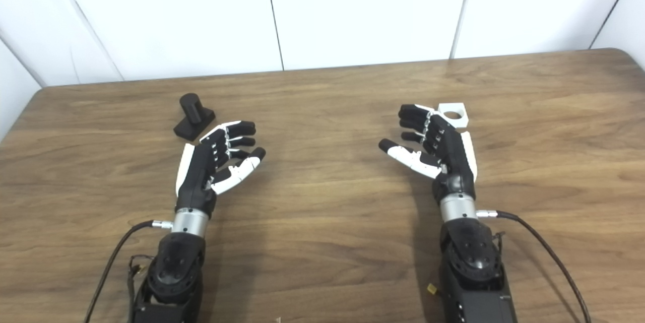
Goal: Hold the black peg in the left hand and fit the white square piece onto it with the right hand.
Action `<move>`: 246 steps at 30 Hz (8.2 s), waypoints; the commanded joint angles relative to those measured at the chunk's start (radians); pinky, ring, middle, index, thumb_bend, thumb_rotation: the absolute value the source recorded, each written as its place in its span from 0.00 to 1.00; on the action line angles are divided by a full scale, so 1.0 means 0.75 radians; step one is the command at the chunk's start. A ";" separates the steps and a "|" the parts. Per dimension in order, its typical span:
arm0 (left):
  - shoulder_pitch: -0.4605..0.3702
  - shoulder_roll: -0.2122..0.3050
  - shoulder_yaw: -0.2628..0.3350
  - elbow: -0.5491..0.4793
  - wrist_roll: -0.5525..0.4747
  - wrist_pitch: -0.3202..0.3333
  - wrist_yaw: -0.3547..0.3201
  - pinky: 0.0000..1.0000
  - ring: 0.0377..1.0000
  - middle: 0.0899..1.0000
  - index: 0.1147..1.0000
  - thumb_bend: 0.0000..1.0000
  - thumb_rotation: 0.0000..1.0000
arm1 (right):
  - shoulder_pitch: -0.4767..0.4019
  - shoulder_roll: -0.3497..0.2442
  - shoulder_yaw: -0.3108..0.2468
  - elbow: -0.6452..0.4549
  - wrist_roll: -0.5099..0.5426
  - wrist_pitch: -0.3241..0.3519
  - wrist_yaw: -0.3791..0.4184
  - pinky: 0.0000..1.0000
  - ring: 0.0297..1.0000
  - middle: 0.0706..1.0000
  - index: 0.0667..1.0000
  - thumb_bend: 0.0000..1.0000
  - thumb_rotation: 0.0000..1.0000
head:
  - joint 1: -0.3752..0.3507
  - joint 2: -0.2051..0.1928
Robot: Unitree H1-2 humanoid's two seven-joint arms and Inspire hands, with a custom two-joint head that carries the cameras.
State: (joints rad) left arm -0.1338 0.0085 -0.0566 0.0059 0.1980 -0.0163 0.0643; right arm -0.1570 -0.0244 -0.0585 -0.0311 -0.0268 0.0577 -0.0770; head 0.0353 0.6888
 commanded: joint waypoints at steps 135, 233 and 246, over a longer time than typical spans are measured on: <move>-0.529 0.435 -0.124 0.358 0.799 0.639 0.012 0.92 0.94 0.95 0.68 0.92 0.52 | -0.057 -0.076 -0.044 -0.073 0.040 0.009 0.030 0.69 0.74 0.70 0.63 0.68 0.00 | 0.271 -0.026; -0.345 0.382 -0.410 0.194 0.367 -0.017 -0.329 0.91 0.97 0.91 0.43 0.52 0.08 | -0.063 -0.114 -0.066 -0.151 0.034 0.077 0.034 0.65 0.75 0.71 0.62 0.65 0.09 | 0.159 0.025; -0.253 0.291 -0.515 0.126 0.425 -0.109 -0.321 0.88 0.96 0.91 0.43 0.52 0.08 | -0.064 -0.116 -0.075 -0.148 0.048 0.058 0.034 0.72 0.78 0.72 0.63 0.64 0.10 | 0.141 0.033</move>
State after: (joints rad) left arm -0.3300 0.2350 -0.4170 0.1180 0.4914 -0.0698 -0.1628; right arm -0.1611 -0.1062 -0.1079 -0.1068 0.0003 0.1280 -0.0534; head 0.1396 0.7133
